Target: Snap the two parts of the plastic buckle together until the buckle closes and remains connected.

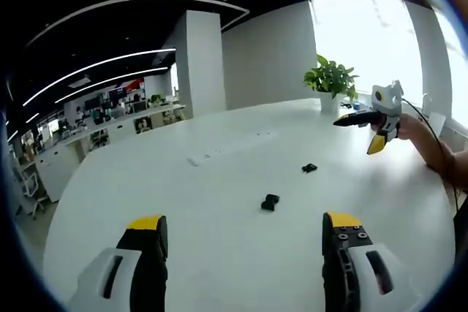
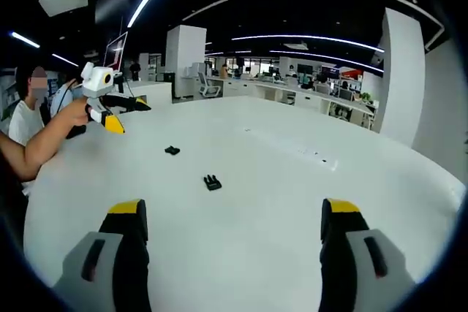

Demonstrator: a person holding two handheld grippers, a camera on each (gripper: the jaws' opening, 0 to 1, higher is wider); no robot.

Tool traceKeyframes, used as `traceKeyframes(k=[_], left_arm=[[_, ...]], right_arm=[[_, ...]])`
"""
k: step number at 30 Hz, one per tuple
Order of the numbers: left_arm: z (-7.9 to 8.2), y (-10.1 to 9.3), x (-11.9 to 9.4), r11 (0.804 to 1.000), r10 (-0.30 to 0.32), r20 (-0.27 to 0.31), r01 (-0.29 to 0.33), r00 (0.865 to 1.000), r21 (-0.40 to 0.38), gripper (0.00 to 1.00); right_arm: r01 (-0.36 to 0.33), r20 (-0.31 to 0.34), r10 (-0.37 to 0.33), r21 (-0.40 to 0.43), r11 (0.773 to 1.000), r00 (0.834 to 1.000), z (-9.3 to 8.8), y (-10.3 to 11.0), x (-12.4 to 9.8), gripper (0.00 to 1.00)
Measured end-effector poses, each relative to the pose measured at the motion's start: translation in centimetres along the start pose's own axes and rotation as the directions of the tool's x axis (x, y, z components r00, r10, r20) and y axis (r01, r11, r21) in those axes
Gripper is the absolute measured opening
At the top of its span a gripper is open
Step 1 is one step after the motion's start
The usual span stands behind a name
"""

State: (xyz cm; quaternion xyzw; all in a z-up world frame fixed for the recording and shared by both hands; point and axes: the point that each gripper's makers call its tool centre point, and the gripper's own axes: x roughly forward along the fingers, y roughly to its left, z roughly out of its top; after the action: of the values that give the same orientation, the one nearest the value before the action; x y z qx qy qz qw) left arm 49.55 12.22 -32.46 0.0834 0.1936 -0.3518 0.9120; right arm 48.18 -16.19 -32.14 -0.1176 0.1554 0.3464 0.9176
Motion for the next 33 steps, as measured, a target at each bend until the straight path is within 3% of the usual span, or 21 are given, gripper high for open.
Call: traceKeyframes(k=[5,9,13,18,33], left_arm=[[-0.5,-0.7,0.7,0.999,-0.009,-0.015,0.01,1.0,0.046,0.88],[-0.3,-0.6,1.0,0.999,0.006,-0.001,-0.006,1.0,0.05,0.99],[-0.1,-0.5,0.9,0.999,0.006,0.009,-0.006,1.0,0.043,0.98],[-0.5,-0.6,1.0,0.997,0.003,-0.009,-0.002,1.0,0.082,0.89],[-0.7,-1.5,1.6,0.996,-0.044,-0.009,0.044,0.999,0.072,0.87]], right_arm=[[-0.002,-0.002,0.002,-0.004,1.0,1.0,-0.2,0.2,0.1,0.98],[-0.007,0.001,0.007,-0.01,1.0,1.0,-0.2,0.4,0.3,0.97],[-0.005,0.001,0.005,-0.012,1.0,1.0,-0.2,0.2,0.3,0.98],[-0.012,0.003,0.012,-0.017,1.0,1.0,-0.2,0.3,0.4,0.97],[-0.021,-0.011,0.021,-0.026,0.999,1.0,-0.8,0.4,1.0,0.96]])
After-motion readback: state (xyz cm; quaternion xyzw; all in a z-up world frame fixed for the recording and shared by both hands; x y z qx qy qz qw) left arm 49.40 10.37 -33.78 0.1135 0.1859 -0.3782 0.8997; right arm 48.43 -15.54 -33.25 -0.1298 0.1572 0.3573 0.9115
